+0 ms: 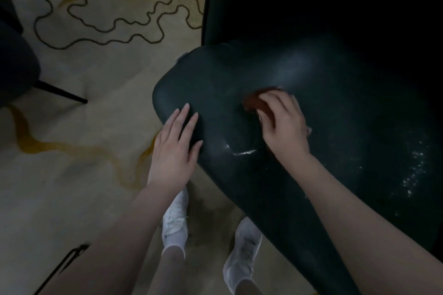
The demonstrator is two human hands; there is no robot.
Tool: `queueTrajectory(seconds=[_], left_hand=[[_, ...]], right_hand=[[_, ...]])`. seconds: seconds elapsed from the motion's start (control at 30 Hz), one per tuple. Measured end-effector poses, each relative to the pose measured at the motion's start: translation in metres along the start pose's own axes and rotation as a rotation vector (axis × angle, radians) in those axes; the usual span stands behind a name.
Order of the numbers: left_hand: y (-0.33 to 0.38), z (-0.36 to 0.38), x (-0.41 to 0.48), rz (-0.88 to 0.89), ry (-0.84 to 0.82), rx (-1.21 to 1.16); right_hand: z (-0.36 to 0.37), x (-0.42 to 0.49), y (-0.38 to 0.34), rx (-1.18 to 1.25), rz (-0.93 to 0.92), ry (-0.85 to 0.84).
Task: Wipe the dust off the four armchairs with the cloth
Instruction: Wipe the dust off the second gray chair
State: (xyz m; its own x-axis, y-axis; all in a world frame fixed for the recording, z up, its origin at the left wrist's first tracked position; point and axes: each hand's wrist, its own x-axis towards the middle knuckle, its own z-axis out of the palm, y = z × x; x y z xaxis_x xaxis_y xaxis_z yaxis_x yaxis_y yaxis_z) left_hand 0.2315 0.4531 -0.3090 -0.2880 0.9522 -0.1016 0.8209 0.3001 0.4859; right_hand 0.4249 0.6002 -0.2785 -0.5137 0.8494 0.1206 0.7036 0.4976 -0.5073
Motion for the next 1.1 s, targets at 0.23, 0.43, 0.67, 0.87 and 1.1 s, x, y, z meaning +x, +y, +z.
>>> queueTrajectory(seconds=[0.23,0.43,0.67,0.87,1.1], left_hand=[[-0.004,0.006,-0.017,-0.006,0.041,-0.008],[-0.003,0.007,-0.019,-0.03,0.031,-0.006],[0.007,0.014,-0.023,-0.066,0.055,-0.019],[0.018,0.013,-0.022,0.008,0.027,-0.003],[0.037,0.018,-0.013,0.126,0.023,-0.007]], right_hand=[[0.021,-0.045,-0.033,-0.061,-0.561,-0.35],[-0.011,-0.066,0.02,-0.137,-0.499,-0.348],[0.003,-0.035,-0.002,-0.009,-0.193,-0.079],[-0.012,-0.092,0.008,-0.123,-0.62,-0.477],[-0.044,-0.067,0.046,-0.074,-0.079,-0.145]])
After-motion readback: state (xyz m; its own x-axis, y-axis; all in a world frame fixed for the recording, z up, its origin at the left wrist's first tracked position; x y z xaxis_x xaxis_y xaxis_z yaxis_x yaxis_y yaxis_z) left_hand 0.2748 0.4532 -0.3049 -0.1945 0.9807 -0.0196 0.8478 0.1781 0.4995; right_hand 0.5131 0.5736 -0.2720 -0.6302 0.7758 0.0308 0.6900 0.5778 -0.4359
